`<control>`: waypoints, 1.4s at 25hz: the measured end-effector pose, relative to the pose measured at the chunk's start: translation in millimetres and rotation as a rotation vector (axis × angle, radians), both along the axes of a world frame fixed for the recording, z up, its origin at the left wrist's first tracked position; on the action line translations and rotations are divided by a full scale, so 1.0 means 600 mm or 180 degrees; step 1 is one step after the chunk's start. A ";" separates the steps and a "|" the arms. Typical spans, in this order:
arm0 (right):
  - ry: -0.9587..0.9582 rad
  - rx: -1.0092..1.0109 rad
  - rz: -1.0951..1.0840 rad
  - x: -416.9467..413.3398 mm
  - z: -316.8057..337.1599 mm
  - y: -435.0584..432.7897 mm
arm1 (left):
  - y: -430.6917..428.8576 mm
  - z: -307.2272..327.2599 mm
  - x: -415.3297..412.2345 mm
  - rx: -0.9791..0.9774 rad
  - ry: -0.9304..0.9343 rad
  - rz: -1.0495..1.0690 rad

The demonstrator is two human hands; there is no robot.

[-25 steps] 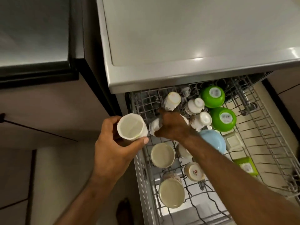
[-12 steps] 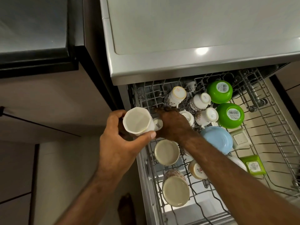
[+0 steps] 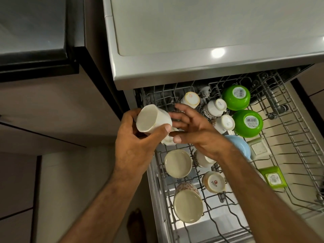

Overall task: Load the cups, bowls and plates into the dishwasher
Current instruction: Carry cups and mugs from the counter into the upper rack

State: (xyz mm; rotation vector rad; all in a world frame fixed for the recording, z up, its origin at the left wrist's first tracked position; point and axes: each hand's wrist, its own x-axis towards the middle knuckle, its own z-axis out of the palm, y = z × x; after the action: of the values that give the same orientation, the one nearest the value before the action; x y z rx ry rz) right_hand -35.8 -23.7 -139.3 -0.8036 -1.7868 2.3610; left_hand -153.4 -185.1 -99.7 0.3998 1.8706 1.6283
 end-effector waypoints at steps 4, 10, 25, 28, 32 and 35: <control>0.0665 -0.0666 -0.0277 -0.004 -0.003 -0.022 | 0.016 -0.001 0.000 0.0146 -0.0097 0.0005; 0.0654 -0.0676 -0.0854 -0.020 -0.007 -0.029 | 0.033 -0.009 0.005 0.0270 -0.0454 -0.0151; -0.1648 0.3573 0.0394 -0.162 -0.067 0.076 | -0.001 -0.015 0.005 -0.0320 0.1092 0.0257; -0.1507 0.3642 0.0494 -0.167 -0.086 0.065 | -0.009 -0.013 0.007 -0.0321 0.1104 0.0253; -0.1341 0.3623 0.0463 -0.158 -0.088 0.050 | -0.016 -0.011 0.013 -0.0346 0.1174 0.0177; -0.1301 0.3572 0.0269 -0.133 -0.076 0.047 | -0.019 -0.006 0.027 -0.0361 0.1299 0.0113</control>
State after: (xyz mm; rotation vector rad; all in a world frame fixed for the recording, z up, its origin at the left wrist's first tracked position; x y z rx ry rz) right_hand -115.7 4.8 -185.1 -0.9937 -2.7951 0.8622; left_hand -137.3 -196.4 -103.6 0.6951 2.2672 1.5381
